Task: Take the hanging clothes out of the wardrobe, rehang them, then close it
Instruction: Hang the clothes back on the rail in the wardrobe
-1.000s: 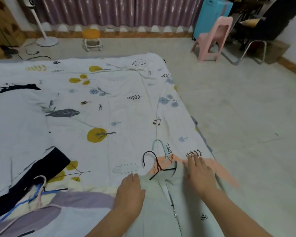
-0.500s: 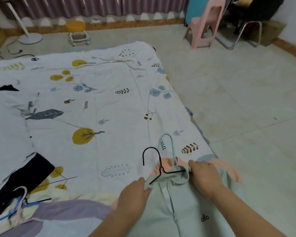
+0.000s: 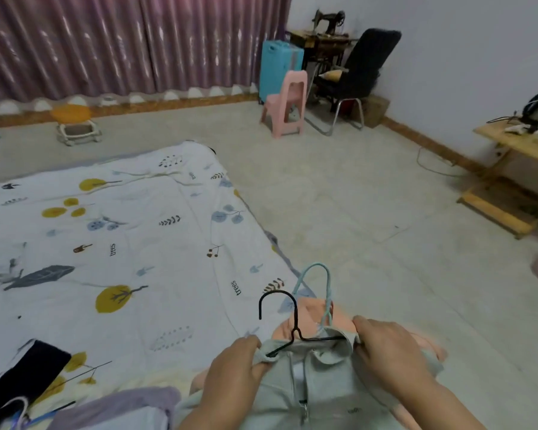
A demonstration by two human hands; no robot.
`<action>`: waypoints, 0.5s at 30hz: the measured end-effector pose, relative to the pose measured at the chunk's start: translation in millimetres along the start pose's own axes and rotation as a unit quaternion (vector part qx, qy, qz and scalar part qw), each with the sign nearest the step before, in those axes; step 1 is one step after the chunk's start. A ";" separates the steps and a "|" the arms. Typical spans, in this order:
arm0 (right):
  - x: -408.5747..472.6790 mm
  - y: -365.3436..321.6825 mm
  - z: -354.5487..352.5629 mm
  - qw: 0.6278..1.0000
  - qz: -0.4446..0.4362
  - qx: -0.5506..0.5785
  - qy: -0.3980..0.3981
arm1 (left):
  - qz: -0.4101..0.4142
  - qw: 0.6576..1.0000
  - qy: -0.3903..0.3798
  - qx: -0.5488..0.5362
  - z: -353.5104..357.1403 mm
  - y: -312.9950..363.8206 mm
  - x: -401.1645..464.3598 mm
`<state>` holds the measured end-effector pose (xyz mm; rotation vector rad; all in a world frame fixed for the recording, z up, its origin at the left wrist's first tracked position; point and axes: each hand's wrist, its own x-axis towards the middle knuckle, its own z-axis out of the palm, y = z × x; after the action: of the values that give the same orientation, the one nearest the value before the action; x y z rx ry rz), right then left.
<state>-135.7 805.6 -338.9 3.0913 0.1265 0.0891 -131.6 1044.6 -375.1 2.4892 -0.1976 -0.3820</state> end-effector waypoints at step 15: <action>-236.1 -5.1 -192.2 0.970 0.229 0.051 0.062 | 0.249 0.966 -0.060 -0.046 -68.2 126.8 -158.6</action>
<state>-382.4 799.6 -160.5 3.1454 -0.6006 0.2995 -267.0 1015.9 -211.6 2.2248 -0.8150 -0.3182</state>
